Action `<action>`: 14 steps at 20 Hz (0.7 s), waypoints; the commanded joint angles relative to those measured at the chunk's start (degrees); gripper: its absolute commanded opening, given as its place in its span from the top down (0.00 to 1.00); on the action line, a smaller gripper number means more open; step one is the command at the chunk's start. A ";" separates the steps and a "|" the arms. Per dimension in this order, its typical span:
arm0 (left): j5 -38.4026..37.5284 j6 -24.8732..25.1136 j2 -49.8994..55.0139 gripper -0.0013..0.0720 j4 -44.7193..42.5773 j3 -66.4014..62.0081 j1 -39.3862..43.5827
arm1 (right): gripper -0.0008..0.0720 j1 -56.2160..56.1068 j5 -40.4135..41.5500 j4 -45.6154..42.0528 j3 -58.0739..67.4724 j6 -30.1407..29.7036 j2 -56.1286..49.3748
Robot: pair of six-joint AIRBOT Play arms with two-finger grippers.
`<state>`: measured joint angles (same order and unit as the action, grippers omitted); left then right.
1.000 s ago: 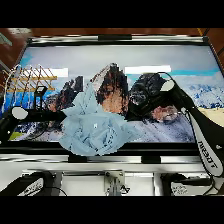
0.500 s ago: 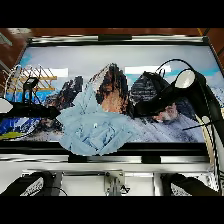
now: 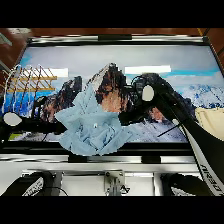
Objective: Fold the shirts.
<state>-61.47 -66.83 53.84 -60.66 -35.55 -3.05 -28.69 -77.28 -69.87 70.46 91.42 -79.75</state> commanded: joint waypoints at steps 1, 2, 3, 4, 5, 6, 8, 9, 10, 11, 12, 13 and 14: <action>3.08 0.35 -0.20 0.22 2.21 4.00 0.00 | 0.28 -1.01 2.32 0.92 -0.13 0.63 -2.60; 4.31 1.25 -0.15 0.22 2.69 4.28 -0.02 | 0.28 -1.01 3.06 0.98 -0.13 0.92 -2.58; 5.86 1.62 0.02 0.23 2.95 4.31 -0.02 | 0.28 -1.01 3.65 0.98 -0.13 1.03 -2.60; 7.15 1.64 0.37 0.25 4.35 4.31 -0.02 | 0.28 -1.01 3.87 0.81 -0.13 1.25 -2.60; 8.07 1.66 0.81 0.25 6.19 4.31 0.00 | 0.28 -1.01 3.82 0.55 -0.13 1.62 -2.60; 8.66 2.12 1.44 0.25 8.35 4.31 0.13 | 0.28 -1.01 3.80 0.33 -0.13 2.12 -2.60; 10.34 4.48 3.72 0.26 12.76 4.31 1.46 | 0.28 -1.01 3.89 0.33 -0.13 3.15 -2.60; 11.06 4.61 5.25 0.35 14.38 4.28 2.43 | 0.28 -1.01 3.82 0.31 -0.13 3.67 -2.60; 11.63 4.61 6.88 0.42 15.85 4.28 3.54 | 0.28 -1.01 3.80 0.26 -0.13 4.09 -2.60; 12.00 4.63 8.31 0.51 16.52 4.28 4.44 | 0.28 -1.01 3.82 0.00 -0.13 4.59 -2.60; 12.55 5.33 9.64 0.64 16.55 4.26 5.07 | 0.28 -1.01 3.82 -0.74 -0.13 5.14 -2.60; 12.63 6.86 10.40 0.78 16.57 4.17 5.09 | 0.28 -1.01 3.80 -1.95 -0.20 5.90 -2.60; 12.55 7.65 10.47 0.82 16.59 3.96 4.68 | 0.28 -0.98 3.85 -2.60 -0.50 6.60 -2.60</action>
<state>-50.19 -61.60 62.08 -46.22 -31.38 0.93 -29.63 -73.49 -70.52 70.24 95.96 -82.30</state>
